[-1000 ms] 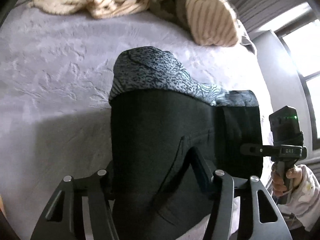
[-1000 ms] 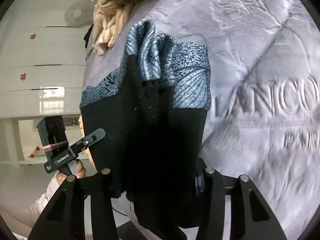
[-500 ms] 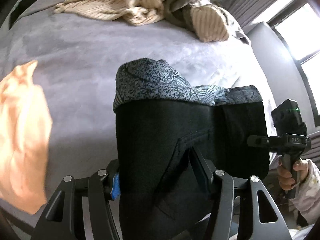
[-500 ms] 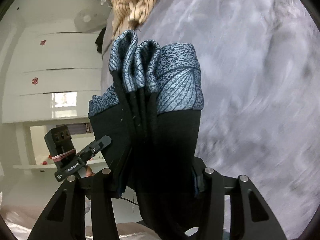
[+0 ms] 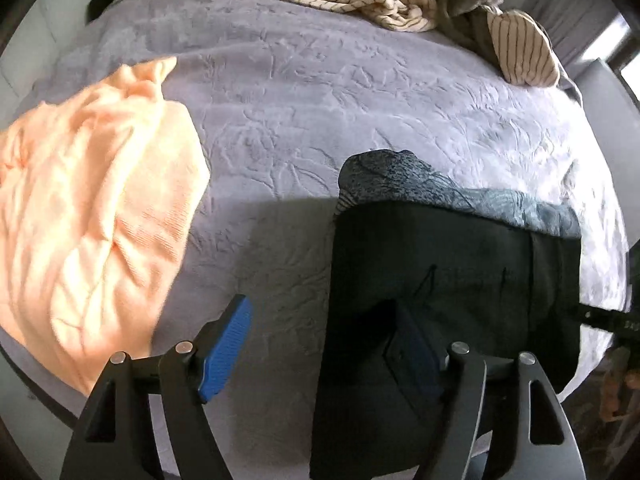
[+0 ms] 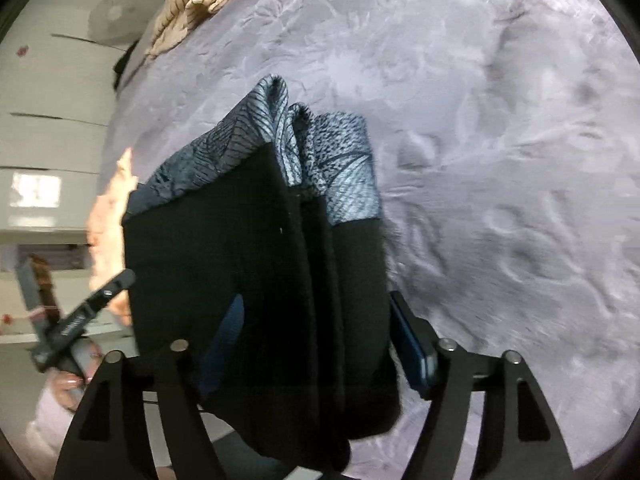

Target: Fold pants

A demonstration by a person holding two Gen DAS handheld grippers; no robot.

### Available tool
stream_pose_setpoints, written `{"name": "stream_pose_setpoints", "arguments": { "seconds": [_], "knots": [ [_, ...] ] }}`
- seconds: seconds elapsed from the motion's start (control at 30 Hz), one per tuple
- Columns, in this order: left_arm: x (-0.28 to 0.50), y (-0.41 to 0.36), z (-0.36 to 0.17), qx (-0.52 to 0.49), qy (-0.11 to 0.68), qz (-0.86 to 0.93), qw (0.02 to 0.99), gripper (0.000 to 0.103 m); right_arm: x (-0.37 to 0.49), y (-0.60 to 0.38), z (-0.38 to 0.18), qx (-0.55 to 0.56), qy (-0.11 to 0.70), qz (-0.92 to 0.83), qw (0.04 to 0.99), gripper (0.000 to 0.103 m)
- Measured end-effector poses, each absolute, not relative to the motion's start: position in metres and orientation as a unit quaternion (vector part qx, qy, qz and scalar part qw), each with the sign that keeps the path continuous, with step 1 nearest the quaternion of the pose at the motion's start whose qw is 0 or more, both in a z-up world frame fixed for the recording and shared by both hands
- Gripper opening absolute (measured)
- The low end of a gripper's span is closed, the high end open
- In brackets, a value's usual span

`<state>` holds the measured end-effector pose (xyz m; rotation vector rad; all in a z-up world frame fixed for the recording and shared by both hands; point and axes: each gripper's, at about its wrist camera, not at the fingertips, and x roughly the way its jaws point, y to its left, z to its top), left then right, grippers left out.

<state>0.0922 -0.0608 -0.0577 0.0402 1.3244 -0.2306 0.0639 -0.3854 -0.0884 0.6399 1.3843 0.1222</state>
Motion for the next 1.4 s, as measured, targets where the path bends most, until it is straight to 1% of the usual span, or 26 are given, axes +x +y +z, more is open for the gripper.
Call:
{"name": "stream_pose_setpoints", "arguments": {
  "seconds": [0.13,0.23,0.3,0.5,0.53,0.57,0.6,1.1,1.4],
  "knots": [
    [0.078,-0.068,-0.043,0.049,0.612,-0.113,0.781,0.075,0.056,-0.386,-0.065,0.248,0.628,0.003,0.738,0.078],
    [0.066,-0.08,-0.034,0.074,0.608,-0.118,0.782,0.076,0.05,-0.381,-0.051,0.253,0.621,-0.009,0.742,0.08],
    [0.059,-0.086,-0.029,0.085,0.608,-0.118,0.78,0.091,0.042,-0.384,-0.043,0.251,0.618,-0.018,0.745,0.081],
    [0.041,-0.099,-0.019,0.103,0.604,-0.132,0.779,0.092,0.036,-0.36,-0.023,0.226,0.615,-0.033,0.755,0.083],
    [0.039,-0.1,-0.018,0.105,0.607,-0.134,0.776,0.095,0.036,-0.354,-0.02,0.215,0.615,-0.036,0.758,0.085],
    [0.038,-0.101,-0.017,0.106,0.609,-0.133,0.775,0.103,0.035,-0.351,-0.018,0.209,0.615,-0.038,0.759,0.092],
    [0.036,-0.102,-0.015,0.108,0.607,-0.132,0.776,0.103,0.035,-0.345,-0.015,0.195,0.615,-0.041,0.763,0.093],
    [0.027,-0.114,-0.009,0.134,0.601,-0.122,0.778,0.103,0.033,-0.305,0.007,0.072,0.612,-0.074,0.784,0.094],
    [0.024,-0.117,-0.007,0.138,0.597,-0.123,0.781,0.103,0.031,-0.303,0.011,0.072,0.617,-0.079,0.78,0.094]
  ]
}}
